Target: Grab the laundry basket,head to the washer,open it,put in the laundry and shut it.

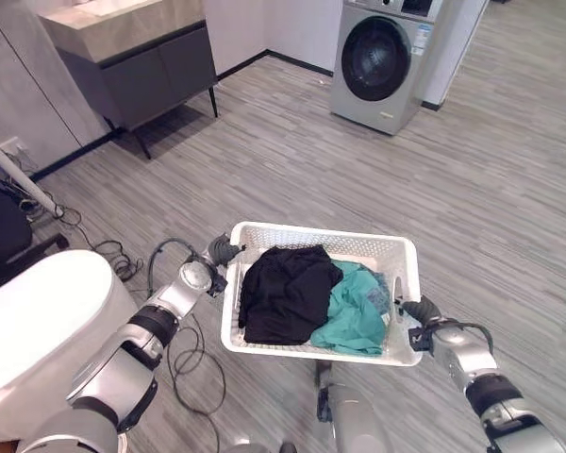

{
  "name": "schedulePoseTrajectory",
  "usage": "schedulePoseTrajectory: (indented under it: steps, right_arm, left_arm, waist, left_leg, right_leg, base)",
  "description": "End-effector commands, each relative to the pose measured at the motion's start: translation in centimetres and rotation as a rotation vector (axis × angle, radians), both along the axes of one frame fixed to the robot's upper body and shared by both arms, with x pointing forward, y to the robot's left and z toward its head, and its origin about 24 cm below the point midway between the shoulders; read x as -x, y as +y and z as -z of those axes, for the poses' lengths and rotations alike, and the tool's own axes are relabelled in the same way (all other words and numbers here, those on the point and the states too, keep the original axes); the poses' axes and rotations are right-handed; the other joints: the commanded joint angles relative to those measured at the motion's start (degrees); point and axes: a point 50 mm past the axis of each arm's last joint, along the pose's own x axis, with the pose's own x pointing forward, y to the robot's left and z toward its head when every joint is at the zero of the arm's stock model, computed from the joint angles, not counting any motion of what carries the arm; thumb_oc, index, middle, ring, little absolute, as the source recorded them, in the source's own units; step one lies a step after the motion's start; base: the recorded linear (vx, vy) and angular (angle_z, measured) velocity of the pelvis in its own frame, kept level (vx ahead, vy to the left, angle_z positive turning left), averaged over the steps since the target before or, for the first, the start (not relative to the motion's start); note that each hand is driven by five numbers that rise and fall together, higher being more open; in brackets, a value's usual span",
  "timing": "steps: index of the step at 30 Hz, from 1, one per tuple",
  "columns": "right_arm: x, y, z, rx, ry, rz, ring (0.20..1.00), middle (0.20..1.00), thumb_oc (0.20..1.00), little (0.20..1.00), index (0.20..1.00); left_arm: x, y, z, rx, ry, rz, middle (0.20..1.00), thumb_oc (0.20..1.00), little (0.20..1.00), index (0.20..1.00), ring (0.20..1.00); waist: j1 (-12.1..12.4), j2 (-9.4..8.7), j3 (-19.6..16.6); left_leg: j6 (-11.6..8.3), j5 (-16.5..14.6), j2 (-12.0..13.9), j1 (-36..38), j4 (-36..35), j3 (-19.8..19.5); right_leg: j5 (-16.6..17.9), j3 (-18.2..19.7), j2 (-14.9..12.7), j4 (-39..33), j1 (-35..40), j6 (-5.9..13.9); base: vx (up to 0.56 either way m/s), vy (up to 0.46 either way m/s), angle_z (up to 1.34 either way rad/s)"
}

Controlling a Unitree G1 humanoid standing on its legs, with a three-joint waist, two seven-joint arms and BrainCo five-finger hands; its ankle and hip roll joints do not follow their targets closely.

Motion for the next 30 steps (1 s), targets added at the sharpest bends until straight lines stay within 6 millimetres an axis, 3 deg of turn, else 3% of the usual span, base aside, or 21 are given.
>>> schedulePoseTrajectory:
  steps: [1,2,3,5,6,7,9,10,11,12,14,17,18,19,21,23,24,25,28,29,30]
  right_arm:
    - [-4.0,0.8,-5.6,-0.054,-0.26,-0.091,0.2,0.2,0.2,0.2,0.2]
    - [-3.9,0.7,-5.7,-0.049,-0.259,-0.093,0.2,0.2,0.2,0.2,0.2]
    - [-3.9,0.7,-5.7,-0.049,-0.259,-0.093,0.2,0.2,0.2,0.2,0.2]
    - [-4.0,0.7,-5.8,-0.048,-0.253,-0.1,0.2,0.2,0.2,0.2,0.2]
    - [-4.2,0.3,-6.2,-0.026,-0.256,-0.102,0.2,0.2,0.2,0.2,0.2]
    - [-4.2,-0.1,-6.4,-0.017,-0.26,-0.091,0.2,0.2,0.2,0.2,0.2]
    - [-4.1,-0.1,-6.6,-0.027,-0.277,-0.079,0.2,0.2,0.2,0.2,0.2]
    - [-4.1,-0.2,-6.6,-0.028,-0.278,-0.075,0.2,0.2,0.2,0.2,0.2]
    - [-4.1,-0.2,-6.7,-0.029,-0.279,-0.075,0.2,0.2,0.2,0.2,0.2]
    - [-4.2,-0.2,-6.8,-0.029,-0.286,-0.07,0.2,0.2,0.2,0.2,0.2]
    - [-4.2,-0.2,-6.9,-0.022,-0.285,-0.076,0.2,0.2,0.2,0.2,0.2]
    - [-3.5,0.1,-6.3,-0.004,-0.261,-0.116,0.2,0.2,0.2,0.2,0.2]
    - [-3.5,0.1,-6.3,-0.005,-0.261,-0.115,0.2,0.2,0.2,0.2,0.2]
    - [-3.3,0.2,-5.9,0.001,-0.256,-0.112,0.2,0.2,0.2,0.2,0.2]
    - [-3.3,0.5,-5.5,-0.003,-0.252,-0.116,0.2,0.2,0.2,0.2,0.2]
    - [-3.3,0.8,-5.0,-0.014,-0.238,-0.109,0.2,0.2,0.2,0.2,0.2]
    - [-3.5,1.0,-4.8,-0.019,-0.23,-0.111,0.2,0.2,0.2,0.2,0.2]
    - [-3.9,1.4,-4.7,-0.018,-0.225,-0.114,0.2,0.2,0.2,0.2,0.2]
    - [-4.2,1.7,-4.8,-0.017,-0.219,-0.12,0.2,0.2,0.2,0.2,0.2]
    - [-4.3,2.0,-4.5,-0.033,-0.211,-0.119,0.2,0.2,0.2,0.2,0.2]
    - [-4.2,1.9,-4.3,-0.036,-0.203,-0.115,0.2,0.2,0.2,0.2,0.2]
  left_arm:
    - [-1.1,1.7,-2.8,-0.024,-0.122,-0.039,0.2,0.2,0.2,0.2,0.2]
    - [-1.1,1.6,-2.8,-0.034,-0.12,-0.029,0.2,0.2,0.2,0.2,0.2]
    - [-1.1,1.6,-2.8,-0.034,-0.119,-0.029,0.2,0.2,0.2,0.2,0.2]
    - [-1.1,1.7,-2.9,-0.027,-0.12,-0.027,0.2,0.2,0.2,0.2,0.2]
    - [-1.0,1.9,-2.8,-0.017,-0.119,-0.036,0.2,0.2,0.2,0.2,0.2]
    - [-1.0,2.0,-2.8,-0.018,-0.119,-0.042,0.2,0.2,0.2,0.2,0.2]
    - [-0.6,2.9,-2.6,0.001,-0.111,-0.065,0.2,0.2,0.2,0.2,0.2]
    - [-0.5,2.9,-2.5,0.009,-0.105,-0.068,0.2,0.2,0.2,0.2,0.2]
    - [-0.5,2.9,-2.5,0.008,-0.106,-0.068,0.2,0.2,0.2,0.2,0.2]
    - [-0.4,3.0,-2.5,0.035,-0.107,-0.08,0.2,0.2,0.2,0.2,0.2]
    - [-0.4,2.9,-2.6,0.043,-0.11,-0.083,0.2,0.2,0.2,0.2,0.2]
    - [-0.2,3.3,-2.8,0.064,-0.129,-0.086,0.2,0.2,0.2,0.2,0.2]
    - [-0.2,3.3,-2.8,0.064,-0.129,-0.086,0.2,0.2,0.2,0.2,0.2]
    - [-0.2,3.3,-2.8,0.062,-0.128,-0.084,0.2,0.2,0.2,0.2,0.2]
    - [-0.2,3.2,-2.7,0.058,-0.125,-0.079,0.2,0.2,0.2,0.2,0.2]
    - [-0.1,3.1,-2.5,0.058,-0.114,-0.078,0.2,0.2,0.2,0.2,0.2]
    - [-0.2,3.0,-2.6,0.061,-0.118,-0.075,0.2,0.2,0.2,0.2,0.2]
    - [-0.3,3.0,-2.7,0.056,-0.118,-0.066,0.2,0.2,0.2,0.2,0.2]
    - [-0.2,3.4,-2.9,0.057,-0.124,-0.076,0.2,0.2,0.2,0.2,0.2]
    - [-0.4,3.9,-3.1,0.036,-0.127,-0.087,0.2,0.2,0.2,0.2,0.2]
    - [-0.3,4.2,-3.1,0.025,-0.123,-0.087,0.2,0.2,0.2,0.2,0.2]
  waist:
    - [0.85,-1.46,-3.78]
    - [0.92,-1.95,-4.95]
    - [0.84,-1.87,-4.83]
    - [1.02,-2.43,-6.62]
    - [0.47,-1.58,-6.98]
    - [-0.06,-2.07,-6.75]
    - [1.17,-3.25,-5.31]
    - [1.88,-3.46,-4.35]
    - [1.71,-3.76,-4.51]
    - [3.06,-3.73,-3.31]
    - [4.11,-3.76,-3.03]
    - [8.2,-2.97,-2.67]
    - [8.28,-3.21,-2.75]
    - [10.36,-2.29,-2.4]
    - [11.62,-1.27,-2.83]
    - [12.3,-1.48,-2.28]
    - [12.44,-1.41,-2.25]
    - [12.76,-1.67,-2.27]
    - [13.2,-1.19,-4.31]
    - [14.17,-2.51,-6.23]
    - [14.12,-2.99,-6.5]
  left_leg:
    - [-2.39,-0.62,5.1,-5.85,2.69,0.84]
    - [-3.1,-2.9,5.52,-3.47,3.23,1.18]
    - [-3.12,-3.02,5.64,-3.36,3.35,1.08]
    - [-5.35,-1.81,6.82,-2.77,9.07,1.65]
    - [-6.97,0.76,9.24,-3.69,15.01,2.19]
    - [-8.29,6.26,11.25,-7.84,25.33,1.83]
    - [-8.73,15.36,14.07,-16.44,49.49,1.71]
    - [-8.69,16.1,14.32,-19.1,55.31,1.62]
    - [-8.62,16.36,13.99,-19.48,55.3,1.52]
    - [-7.4,14.54,15.92,-23.15,56.42,3.99]
    - [-7.25,13.44,15.09,-25.82,55.39,4.82]
    - [-7.0,12.6,13.15,-32.73,39.68,7.52]
    - [-6.93,12.95,12.93,-32.64,39.22,7.73]
    - [-6.67,14.67,11.53,-33.8,22.96,4.92]
    - [-7.0,17.54,11.33,-33.23,8.47,1.32]
    - [-7.58,19.43,11.2,-33.62,-0.27,-0.11]
    - [-7.74,19.6,11.6,-34.45,-1.93,0.23]
    - [-7.48,19.75,11.86,-35.8,-0.36,3.6]
    - [-5.79,19.97,12.1,-33.55,-0.12,4.36]
    - [-3.81,19.24,9.05,-32.6,4.12,2.45]
    - [-2.51,18.2,7.97,-31.43,5.12,2.53]
  right_leg:
    - [7.64,-1.36,-4.89,-6.56,6.5,8.83]
    - [7.98,-3.77,-5.53,-6.98,8.14,8.78]
    - [8.03,-3.95,-5.45,-7.2,8.48,8.79]
    - [10.17,-5.22,-5.39,-5.4,11.24,7.89]
    - [9.59,-4.93,-3.78,-3.66,12.38,6.75]
    - [9.08,-4.28,-3.47,-2.06,13.17,5.09]
    - [5.42,-4.31,-0.11,-1.77,18.61,-0.02]
    - [4.46,-3.55,0.91,-2.1,20.53,-1.17]
    - [4.58,-3.66,0.58,-2.14,20.31,-1.16]
    - [2.18,-3.33,1.98,-2.93,23.5,-2.03]
    - [1.37,-2.53,2.17,-3.16,24.46,-1.9]
    - [-2.2,0.5,3.65,-2.36,28.5,-0.71]
    - [-2.1,0.59,3.4,-2.37,28.35,-0.69]
    - [-4.5,2.54,5.22,-1.69,31.01,-0.55]
    - [-6.3,3.45,6.77,-1.92,32.93,-0.31]
    - [-8.79,4.49,7.38,-1.16,35.28,-0.53]
    - [-9.78,4.89,7.64,-0.93,36.31,-0.51]
    - [-12.05,5.37,8.06,0.62,38.38,-0.72]
    - [-14.74,6.97,8.33,3.15,39.34,-0.15]
    - [-10.84,8.07,6.21,11.77,39.14,2.41]
    - [-6.51,7.83,4.89,17.19,37.18,4.49]
  base:
    - [0.68,-0.268,0.36]
    - [0.5,-0.203,0.18]
    - [0.56,-0.254,0.07]
    - [0.51,-0.251,-0.11]
    - [0.5,-0.33,-0.33]
    - [0.45,-0.391,-0.28]
    - [0.47,-0.505,-0.1]
    - [0.32,-0.338,-0.32]
    - [0.32,-0.236,-0.76]
    - [0.33,-0.158,-0.85]
    - [0.33,-0.094,-0.8]
    - [0.34,-0.005,-0.69]
    - [0.45,0.05,-1.14]
    - [0.46,0.063,-1.34]
    - [0.54,0.063,-0.9]
    - [0.46,0.026,-0.63]
    - [0.59,0.065,-0.56]
    - [0.43,0.058,-0.3]
    - [0.61,0.191,-0.12]
    - [0.57,0.198,-0.24]
    - [0.71,0.284,-0.29]
